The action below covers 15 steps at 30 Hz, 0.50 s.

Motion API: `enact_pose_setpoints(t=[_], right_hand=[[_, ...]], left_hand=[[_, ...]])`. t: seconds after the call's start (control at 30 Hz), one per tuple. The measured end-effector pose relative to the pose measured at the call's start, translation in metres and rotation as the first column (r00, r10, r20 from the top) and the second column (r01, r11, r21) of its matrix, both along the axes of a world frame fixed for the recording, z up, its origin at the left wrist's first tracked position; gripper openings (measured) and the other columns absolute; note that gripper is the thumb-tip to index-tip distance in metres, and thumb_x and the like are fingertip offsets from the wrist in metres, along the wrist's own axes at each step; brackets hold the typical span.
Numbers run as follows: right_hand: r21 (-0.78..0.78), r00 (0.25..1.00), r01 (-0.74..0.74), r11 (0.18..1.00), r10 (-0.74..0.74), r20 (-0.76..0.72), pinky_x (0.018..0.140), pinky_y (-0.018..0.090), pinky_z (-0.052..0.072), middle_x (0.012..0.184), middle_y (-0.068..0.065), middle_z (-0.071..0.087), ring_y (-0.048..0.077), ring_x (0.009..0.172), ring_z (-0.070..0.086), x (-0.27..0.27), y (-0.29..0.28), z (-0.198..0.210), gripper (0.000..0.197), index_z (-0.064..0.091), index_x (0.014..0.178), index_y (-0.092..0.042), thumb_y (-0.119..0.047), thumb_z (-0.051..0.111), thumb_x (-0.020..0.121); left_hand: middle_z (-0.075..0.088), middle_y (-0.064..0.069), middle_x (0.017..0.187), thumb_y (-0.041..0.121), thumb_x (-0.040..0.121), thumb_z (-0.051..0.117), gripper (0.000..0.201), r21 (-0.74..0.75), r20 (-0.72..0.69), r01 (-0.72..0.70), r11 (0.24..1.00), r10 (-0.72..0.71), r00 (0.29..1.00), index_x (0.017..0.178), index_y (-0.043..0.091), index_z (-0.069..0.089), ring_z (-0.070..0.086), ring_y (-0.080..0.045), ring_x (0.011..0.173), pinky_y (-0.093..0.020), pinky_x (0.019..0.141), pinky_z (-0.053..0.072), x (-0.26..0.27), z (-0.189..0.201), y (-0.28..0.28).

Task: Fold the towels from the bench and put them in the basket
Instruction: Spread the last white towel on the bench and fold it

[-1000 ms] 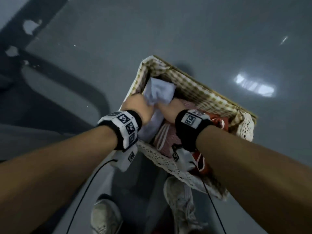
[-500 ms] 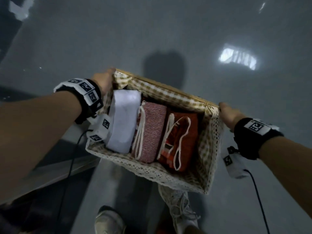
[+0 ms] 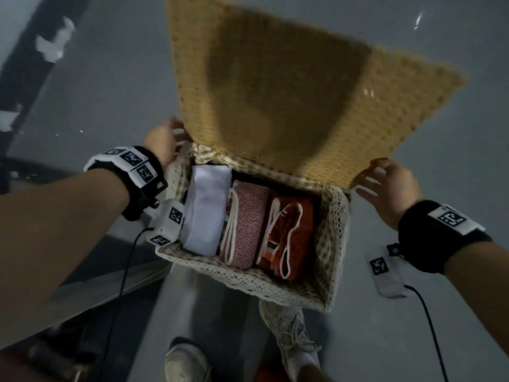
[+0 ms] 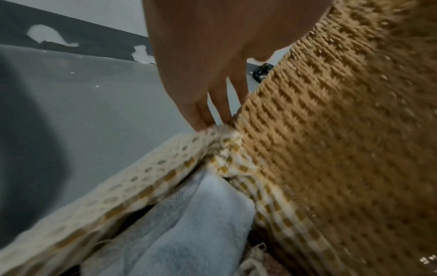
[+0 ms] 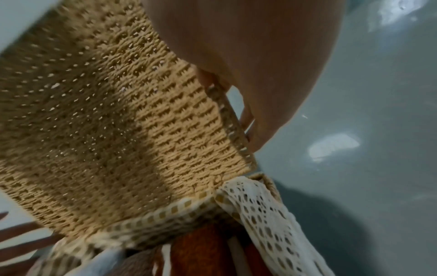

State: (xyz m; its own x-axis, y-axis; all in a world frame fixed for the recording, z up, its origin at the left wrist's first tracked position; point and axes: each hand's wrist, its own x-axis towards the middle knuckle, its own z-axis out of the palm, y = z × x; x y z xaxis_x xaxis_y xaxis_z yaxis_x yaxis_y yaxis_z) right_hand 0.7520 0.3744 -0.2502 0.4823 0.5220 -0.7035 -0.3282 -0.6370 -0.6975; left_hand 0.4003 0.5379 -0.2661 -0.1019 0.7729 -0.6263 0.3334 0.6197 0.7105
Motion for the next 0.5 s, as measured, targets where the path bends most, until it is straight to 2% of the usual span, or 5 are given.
enact_pose_setpoints(t=[0.1,0.2,0.27,0.37,0.5], right_hand=[[-0.004,0.998,0.026,1.000,-0.026,-0.062,0.113,0.047,0.038,0.140,0.020,0.053,0.036,0.130,0.052,-0.011,-0.022,0.039,0.038,0.045,0.137,-0.005,-0.016,0.031,0.104],[-0.021,0.967,0.092,0.996,-0.095,-0.237,0.112,0.051,0.037,0.136,0.025,0.056,0.041,0.121,0.057,-0.019,-0.058,0.069,0.040,0.048,0.128,-0.008,-0.029,0.029,0.100],[-0.023,0.968,0.083,0.996,-0.086,-0.235,0.110,0.041,0.041,0.131,0.026,0.061,0.032,0.120,0.061,-0.026,-0.084,0.081,0.053,0.056,0.131,-0.004,-0.043,0.037,0.101],[-0.067,0.984,-0.059,0.996,0.046,-0.175,0.093,0.015,0.048,0.135,0.016,0.060,-0.004,0.102,0.064,-0.041,-0.108,0.074,0.044,0.056,0.140,-0.010,-0.022,0.060,0.098],[-0.172,0.855,-0.488,0.856,0.508,0.101,0.095,0.027,0.051,0.136,0.002,0.061,0.005,0.106,0.066,-0.062,-0.133,0.045,0.070,0.027,0.156,-0.020,-0.020,0.064,0.096]], left_hand=[[0.072,-0.006,0.116,0.067,0.099,0.020,0.072,-0.123,0.162,-0.112,0.986,0.131,0.978,0.124,0.017,0.064,0.066,-0.024,0.104,-0.036,0.093,0.047,-0.016,0.040,-0.016],[0.075,-0.006,0.113,0.075,0.092,0.023,0.079,-0.226,0.319,-0.095,0.969,0.166,0.933,0.120,0.016,0.067,0.067,-0.028,0.109,-0.040,0.099,0.043,-0.034,0.069,-0.039],[0.075,-0.005,0.113,0.070,0.091,0.032,0.070,-0.250,0.359,-0.111,0.962,0.198,0.912,0.114,0.015,0.067,0.069,-0.027,0.103,-0.038,0.094,0.044,-0.045,0.079,-0.059],[0.071,-0.004,0.108,0.051,0.092,0.046,0.039,-0.239,0.367,-0.148,0.960,0.230,0.901,0.102,0.020,0.067,0.065,-0.021,0.091,-0.039,0.093,0.043,-0.065,0.079,-0.090],[0.074,-0.010,0.102,0.024,0.091,0.068,0.011,-0.079,0.130,-0.180,0.981,0.189,0.973,0.094,0.016,0.074,0.068,-0.007,0.070,-0.024,0.080,0.055,-0.093,0.049,-0.125]])
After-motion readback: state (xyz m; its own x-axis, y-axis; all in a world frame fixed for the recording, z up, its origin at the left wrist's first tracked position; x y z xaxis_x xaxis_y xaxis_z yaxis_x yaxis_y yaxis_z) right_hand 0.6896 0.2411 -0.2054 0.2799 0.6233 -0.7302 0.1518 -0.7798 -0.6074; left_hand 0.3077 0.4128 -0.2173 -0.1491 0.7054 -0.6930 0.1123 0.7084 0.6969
